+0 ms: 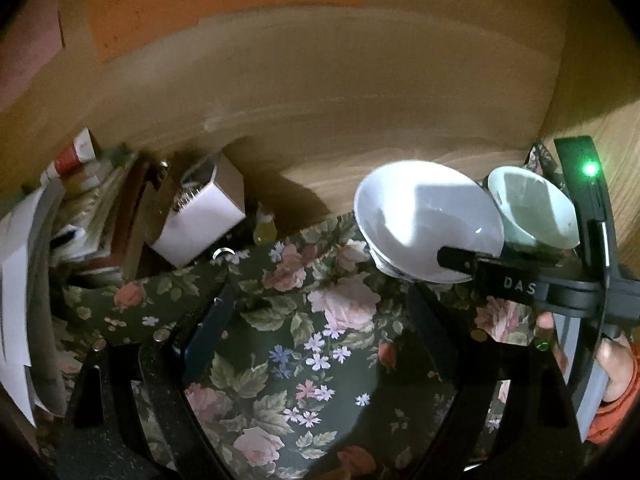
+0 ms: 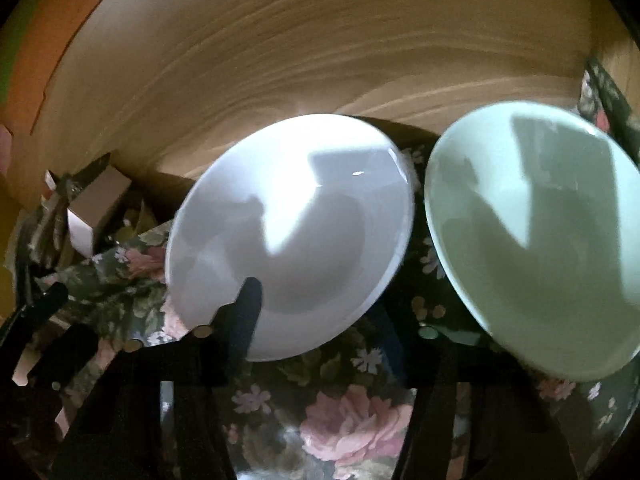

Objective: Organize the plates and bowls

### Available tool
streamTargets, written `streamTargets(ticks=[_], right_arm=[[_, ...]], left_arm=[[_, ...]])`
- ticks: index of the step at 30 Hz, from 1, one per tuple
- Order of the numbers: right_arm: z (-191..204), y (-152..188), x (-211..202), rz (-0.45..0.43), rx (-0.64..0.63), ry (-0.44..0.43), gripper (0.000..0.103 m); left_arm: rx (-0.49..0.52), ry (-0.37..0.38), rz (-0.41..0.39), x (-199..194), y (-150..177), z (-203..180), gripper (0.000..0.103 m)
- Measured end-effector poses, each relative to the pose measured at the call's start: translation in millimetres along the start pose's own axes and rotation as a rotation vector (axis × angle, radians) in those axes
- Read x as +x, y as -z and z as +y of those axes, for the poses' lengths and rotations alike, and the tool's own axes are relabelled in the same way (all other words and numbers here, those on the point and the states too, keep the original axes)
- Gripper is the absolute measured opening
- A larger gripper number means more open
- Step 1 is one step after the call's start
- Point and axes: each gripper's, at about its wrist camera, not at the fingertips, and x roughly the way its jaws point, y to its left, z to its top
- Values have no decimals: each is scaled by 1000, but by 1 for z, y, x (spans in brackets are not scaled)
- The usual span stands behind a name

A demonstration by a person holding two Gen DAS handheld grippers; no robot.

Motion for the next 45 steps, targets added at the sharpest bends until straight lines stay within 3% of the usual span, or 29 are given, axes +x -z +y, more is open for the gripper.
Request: streamTargets(ticks=[4, 11, 14, 18, 21, 28, 33, 37, 45], right_arm=[[6, -1, 2, 33, -58, -4, 28], [21, 12, -6, 80, -179, -8, 21], [24, 20, -14, 112, -205, -40, 20], [29, 37, -29, 117, -221, -50, 21], [31, 42, -36, 104, -240, -42, 24], [20, 38, -46, 66, -204, -38, 29], [16, 33, -32, 65, -153, -59, 29], [21, 35, -32, 63, -158, -50, 20], [26, 37, -42, 33, -148, -58, 19]], left_arm=[[-13, 8, 32, 6, 0, 0, 89], [-34, 13, 67, 13, 4, 5, 88], [-43, 11, 90, 18, 5, 6, 81], [-52, 37, 161, 30, 10, 2, 59], [-30, 50, 190, 33, 15, -6, 49], [11, 59, 211, 36, 19, -22, 44], [25, 43, 229, 49, 19, -31, 30], [34, 29, 217, 53, 20, -36, 25], [44, 23, 182, 37, 20, -36, 22]])
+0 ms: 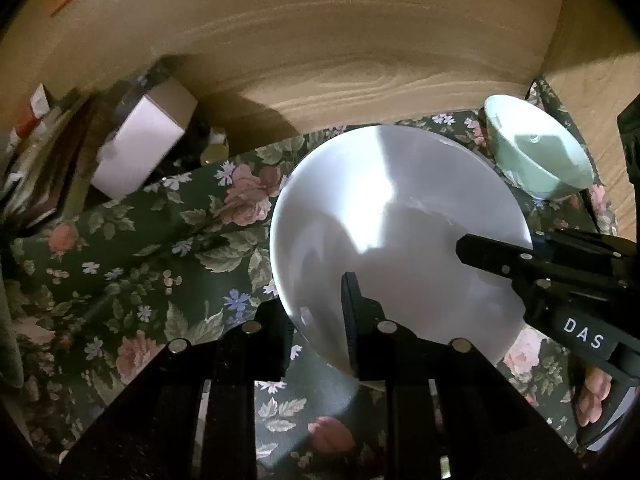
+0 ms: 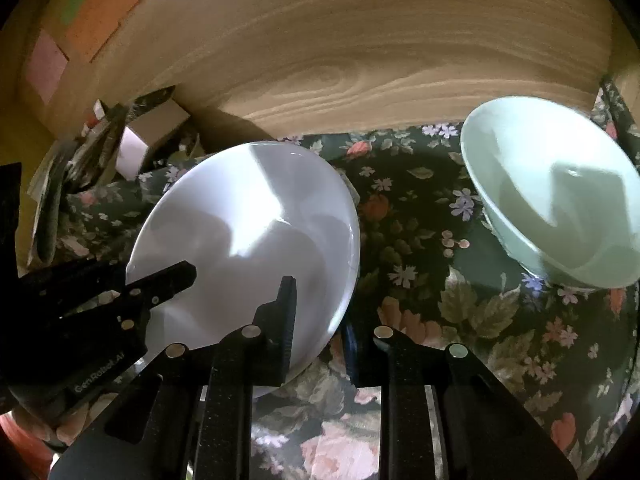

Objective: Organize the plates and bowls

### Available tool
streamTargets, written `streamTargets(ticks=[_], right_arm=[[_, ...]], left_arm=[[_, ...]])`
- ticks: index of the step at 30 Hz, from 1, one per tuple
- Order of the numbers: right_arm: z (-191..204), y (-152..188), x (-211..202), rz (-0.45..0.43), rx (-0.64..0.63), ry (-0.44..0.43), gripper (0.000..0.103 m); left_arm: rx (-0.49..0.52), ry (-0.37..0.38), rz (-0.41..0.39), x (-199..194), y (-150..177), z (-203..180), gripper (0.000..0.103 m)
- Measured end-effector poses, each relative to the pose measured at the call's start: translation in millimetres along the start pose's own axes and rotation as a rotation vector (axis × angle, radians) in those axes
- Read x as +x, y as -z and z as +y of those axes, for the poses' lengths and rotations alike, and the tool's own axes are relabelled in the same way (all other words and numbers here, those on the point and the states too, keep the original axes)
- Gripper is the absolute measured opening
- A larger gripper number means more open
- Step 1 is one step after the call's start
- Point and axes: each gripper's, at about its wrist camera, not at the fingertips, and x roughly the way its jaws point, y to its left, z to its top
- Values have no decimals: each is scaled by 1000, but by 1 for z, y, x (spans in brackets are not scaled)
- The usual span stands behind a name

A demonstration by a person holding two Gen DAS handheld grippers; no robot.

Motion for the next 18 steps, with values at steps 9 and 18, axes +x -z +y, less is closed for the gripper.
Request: streamTargets(ticks=[9, 18], right_arm=[[17, 2, -41, -84, -31, -11, 19], [37, 8, -67, -136, -71, -15, 19]], left_arm=[[-11, 15, -99, -43, 6, 2, 22], [-32, 23, -170, -86, 25, 10, 22]])
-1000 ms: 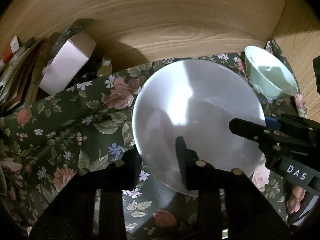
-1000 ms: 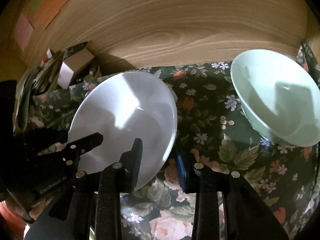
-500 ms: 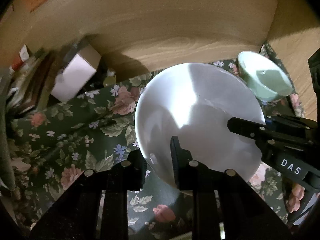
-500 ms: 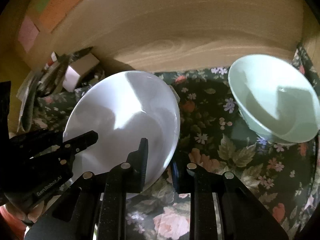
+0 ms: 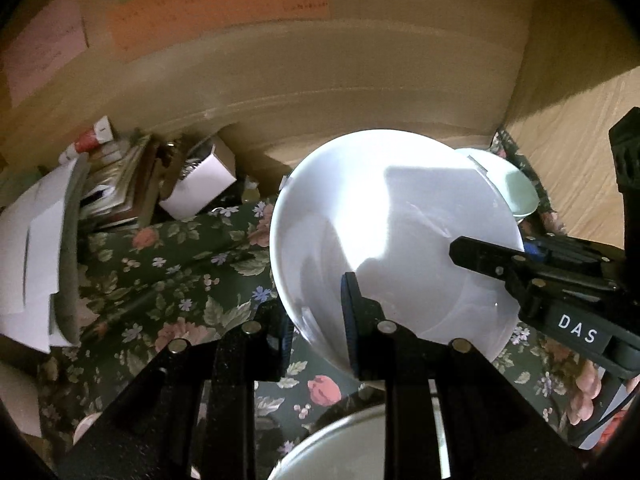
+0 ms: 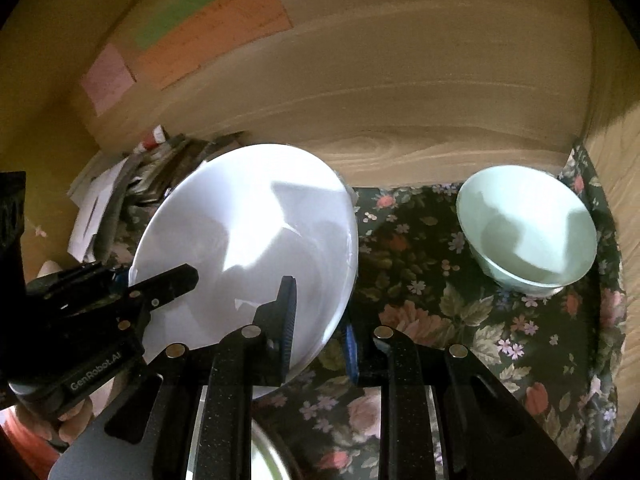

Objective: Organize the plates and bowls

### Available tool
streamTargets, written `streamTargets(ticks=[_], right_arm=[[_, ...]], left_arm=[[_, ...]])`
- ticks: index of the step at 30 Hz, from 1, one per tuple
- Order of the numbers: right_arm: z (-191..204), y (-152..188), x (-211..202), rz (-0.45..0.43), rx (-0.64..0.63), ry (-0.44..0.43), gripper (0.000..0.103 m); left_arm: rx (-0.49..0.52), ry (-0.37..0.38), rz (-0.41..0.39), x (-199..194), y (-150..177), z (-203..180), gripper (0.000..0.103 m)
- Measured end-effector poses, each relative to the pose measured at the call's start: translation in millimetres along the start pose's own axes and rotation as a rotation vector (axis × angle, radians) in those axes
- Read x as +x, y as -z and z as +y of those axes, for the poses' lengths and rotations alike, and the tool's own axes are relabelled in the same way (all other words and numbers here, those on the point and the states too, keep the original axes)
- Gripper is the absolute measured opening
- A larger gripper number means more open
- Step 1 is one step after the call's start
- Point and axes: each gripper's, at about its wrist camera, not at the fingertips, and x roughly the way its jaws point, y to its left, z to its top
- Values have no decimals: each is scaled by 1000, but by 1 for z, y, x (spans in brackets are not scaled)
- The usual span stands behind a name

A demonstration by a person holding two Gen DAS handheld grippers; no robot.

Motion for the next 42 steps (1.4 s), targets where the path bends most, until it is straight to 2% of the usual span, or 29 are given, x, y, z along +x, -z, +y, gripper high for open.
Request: streamTargets(ticks=[16, 28, 42], right_arm=[[38, 12, -16, -30, -75, -10, 19], [69, 26, -7, 2, -117, -50, 19], [124, 37, 10, 50, -209, -116, 19]], left_arm=[[-40, -5, -39, -42, 25, 18, 22], [-98, -27, -28, -57, 54, 44, 22], [-169, -77, -32, -79, 92, 88, 22]])
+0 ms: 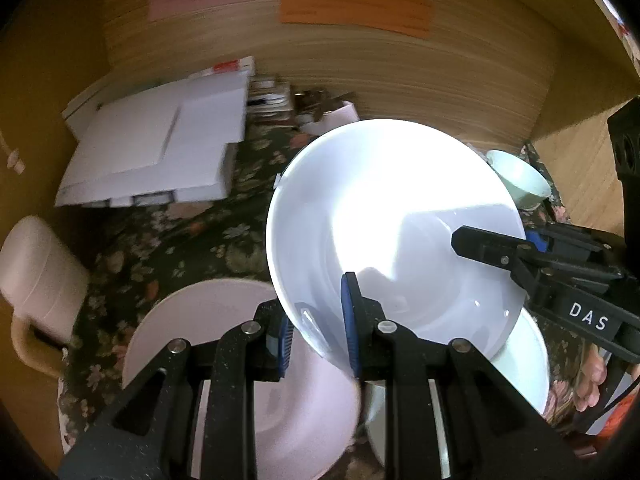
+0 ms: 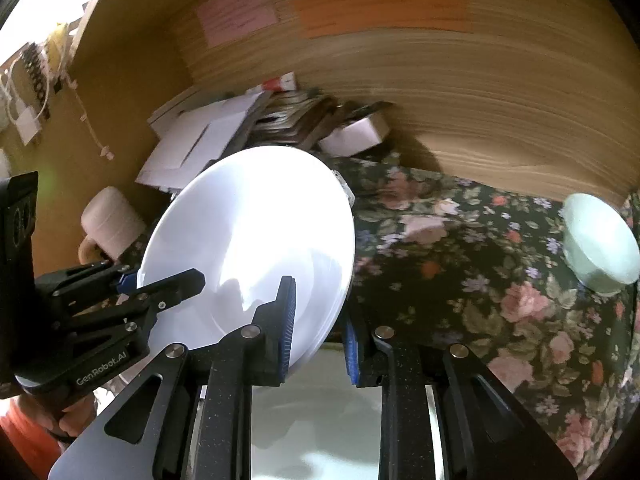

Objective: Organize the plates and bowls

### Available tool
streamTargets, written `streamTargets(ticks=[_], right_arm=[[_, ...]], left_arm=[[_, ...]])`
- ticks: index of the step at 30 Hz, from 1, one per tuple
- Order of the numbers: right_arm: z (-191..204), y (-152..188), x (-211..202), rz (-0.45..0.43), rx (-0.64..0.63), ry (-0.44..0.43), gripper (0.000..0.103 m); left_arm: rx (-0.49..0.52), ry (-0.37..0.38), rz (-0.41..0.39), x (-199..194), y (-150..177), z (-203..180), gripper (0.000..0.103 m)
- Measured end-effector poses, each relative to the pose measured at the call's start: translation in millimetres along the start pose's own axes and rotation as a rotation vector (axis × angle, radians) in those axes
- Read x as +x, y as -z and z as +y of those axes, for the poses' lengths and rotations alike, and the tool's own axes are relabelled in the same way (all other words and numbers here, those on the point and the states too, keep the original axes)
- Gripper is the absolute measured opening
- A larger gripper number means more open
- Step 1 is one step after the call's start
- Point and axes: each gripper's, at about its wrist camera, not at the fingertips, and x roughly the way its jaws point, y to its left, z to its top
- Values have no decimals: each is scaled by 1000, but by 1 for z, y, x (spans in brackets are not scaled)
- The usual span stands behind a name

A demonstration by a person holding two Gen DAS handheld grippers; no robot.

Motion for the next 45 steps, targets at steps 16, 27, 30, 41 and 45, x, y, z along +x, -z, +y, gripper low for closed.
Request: streamTargets(ticks=[16, 27, 30, 41, 45], right_arm=[[52, 1, 30, 78, -93, -84, 19], [73, 15, 51, 141, -132, -123, 19], [77, 17, 56, 158, -140, -128, 19], [83, 20, 65, 184, -158, -136, 21], [83, 20, 64, 189, -164, -144, 22]], left_arm=[[-108, -43, 5, -24, 40, 60, 22], [-153, -48, 47, -23, 67, 83, 22], [-167, -48, 50, -23, 71, 88, 22], [-184, -54, 56, -22, 79, 94, 22], [-175, -65, 51, -23, 79, 93, 22]])
